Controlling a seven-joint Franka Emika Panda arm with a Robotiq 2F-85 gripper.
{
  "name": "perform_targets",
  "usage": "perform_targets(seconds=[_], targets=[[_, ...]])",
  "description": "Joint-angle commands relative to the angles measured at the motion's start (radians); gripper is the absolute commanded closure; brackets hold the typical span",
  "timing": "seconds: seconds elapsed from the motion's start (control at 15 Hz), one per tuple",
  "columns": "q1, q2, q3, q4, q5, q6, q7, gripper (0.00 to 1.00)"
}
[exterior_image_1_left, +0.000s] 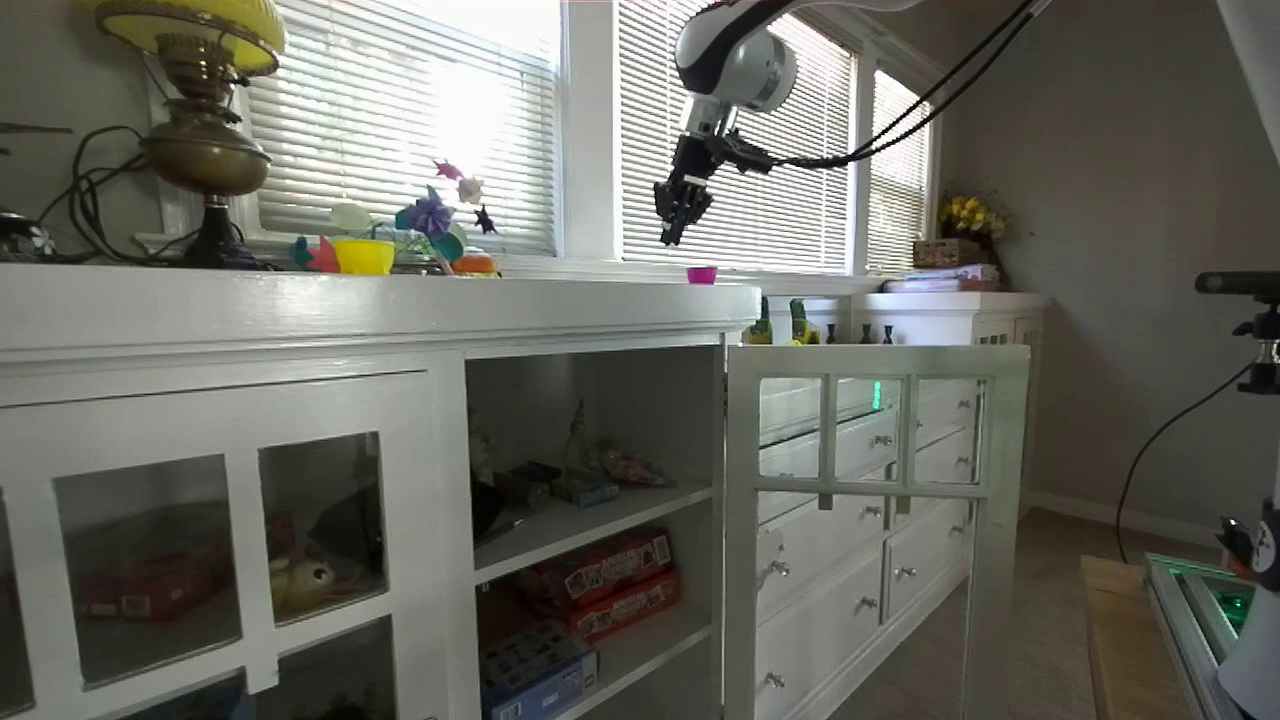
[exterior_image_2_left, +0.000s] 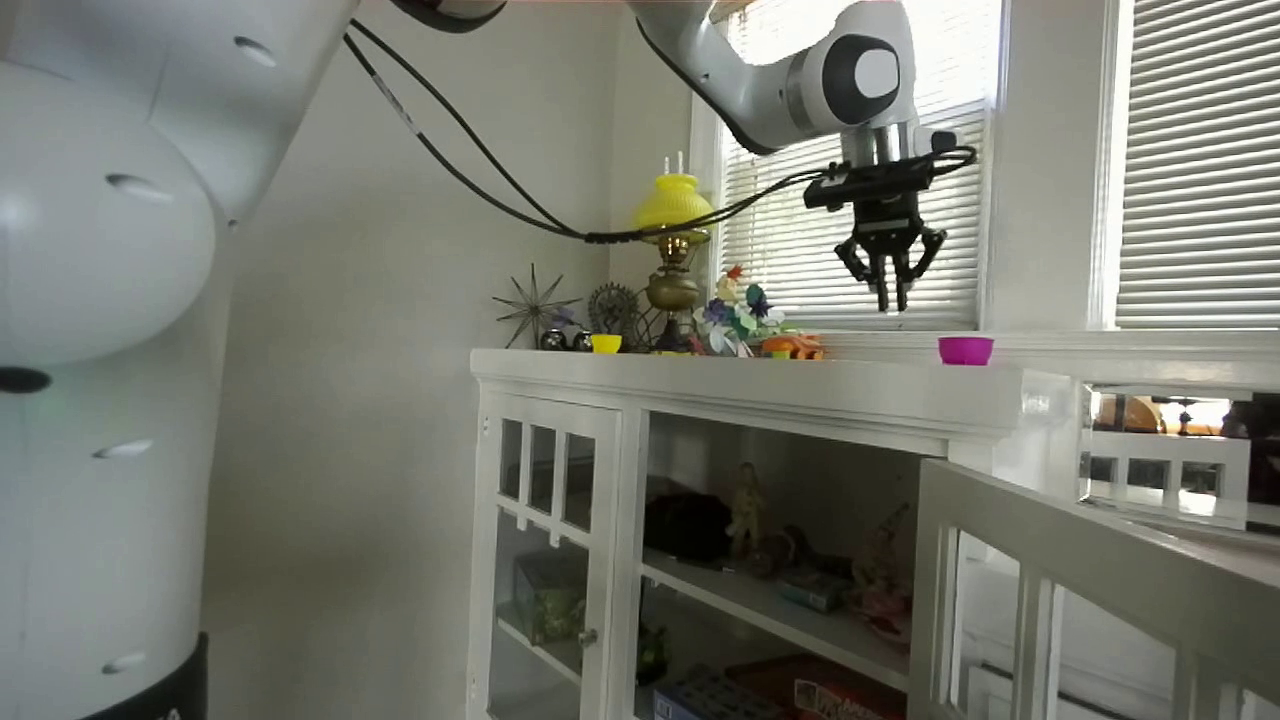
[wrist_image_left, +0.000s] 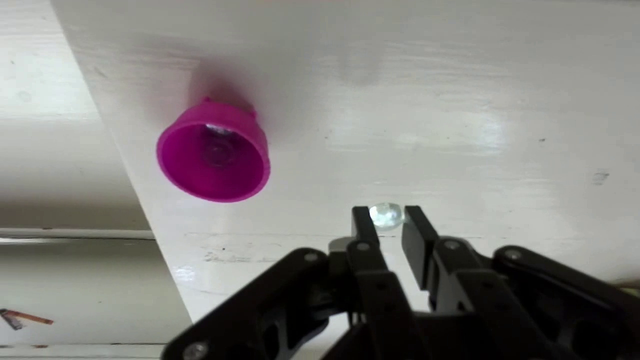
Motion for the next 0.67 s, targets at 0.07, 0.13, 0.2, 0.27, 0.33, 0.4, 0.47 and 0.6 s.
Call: perform_targets(seconds=[0.07,0.13,0.2,0.27,0.33,0.4,0.47,0.6], targets=[[0.013,-0.034,-0.045,-0.03,-0.097,-0.004,0.091,0.95],[0.012,-0.032,-0.052,-0.029,-0.109,-0.005,0.105,0.95],[0.01,-0.031,-0.058,-0.029,-0.115,-0.001,0.118,0.95],[0.008,-0.029,-0.064,-0.03,-0.121,-0.002,0.127,0.95],[0.008,-0.029,-0.07,-0.032,-0.127,-0.002,0.138,0.95],[0.007,-0.029,-0.075,-0.035,-0.132,-0.004,0.147,0.95],[0.006,-0.028,-0.079,-0.036,-0.134,-0.004,0.151,0.95],[0.004,-0.027,-0.087,-0.045,-0.134,0.001,0.165,0.95]])
